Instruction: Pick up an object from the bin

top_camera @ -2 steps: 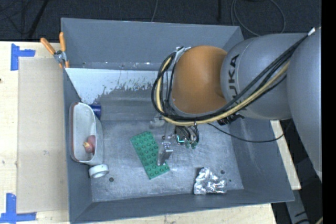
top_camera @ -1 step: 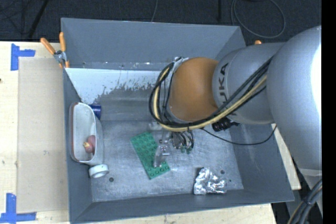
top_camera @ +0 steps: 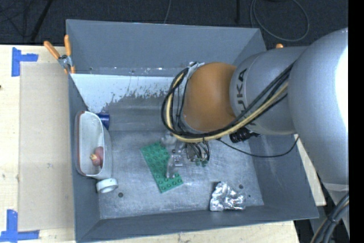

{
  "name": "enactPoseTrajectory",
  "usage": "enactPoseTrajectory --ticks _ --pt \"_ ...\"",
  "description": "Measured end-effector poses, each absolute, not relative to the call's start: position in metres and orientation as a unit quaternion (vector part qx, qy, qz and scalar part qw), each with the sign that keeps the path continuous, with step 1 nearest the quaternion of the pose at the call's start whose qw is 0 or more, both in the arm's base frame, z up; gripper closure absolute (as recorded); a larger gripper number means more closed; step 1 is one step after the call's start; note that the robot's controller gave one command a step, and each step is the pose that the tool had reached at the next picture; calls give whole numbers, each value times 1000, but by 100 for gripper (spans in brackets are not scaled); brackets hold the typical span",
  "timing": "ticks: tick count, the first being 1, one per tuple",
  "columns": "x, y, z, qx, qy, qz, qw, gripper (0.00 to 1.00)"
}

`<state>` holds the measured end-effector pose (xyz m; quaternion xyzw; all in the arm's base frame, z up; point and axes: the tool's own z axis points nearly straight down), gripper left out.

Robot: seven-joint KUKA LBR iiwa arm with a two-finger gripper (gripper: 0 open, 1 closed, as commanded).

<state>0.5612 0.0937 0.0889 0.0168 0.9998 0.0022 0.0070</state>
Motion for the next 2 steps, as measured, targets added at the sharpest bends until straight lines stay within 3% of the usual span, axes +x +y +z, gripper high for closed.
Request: enactPoseTrajectory --ticks 1,2 --pt "558 100 187 45 999 1 3 100" --pt "597 91 254 80 997 1 5 100"
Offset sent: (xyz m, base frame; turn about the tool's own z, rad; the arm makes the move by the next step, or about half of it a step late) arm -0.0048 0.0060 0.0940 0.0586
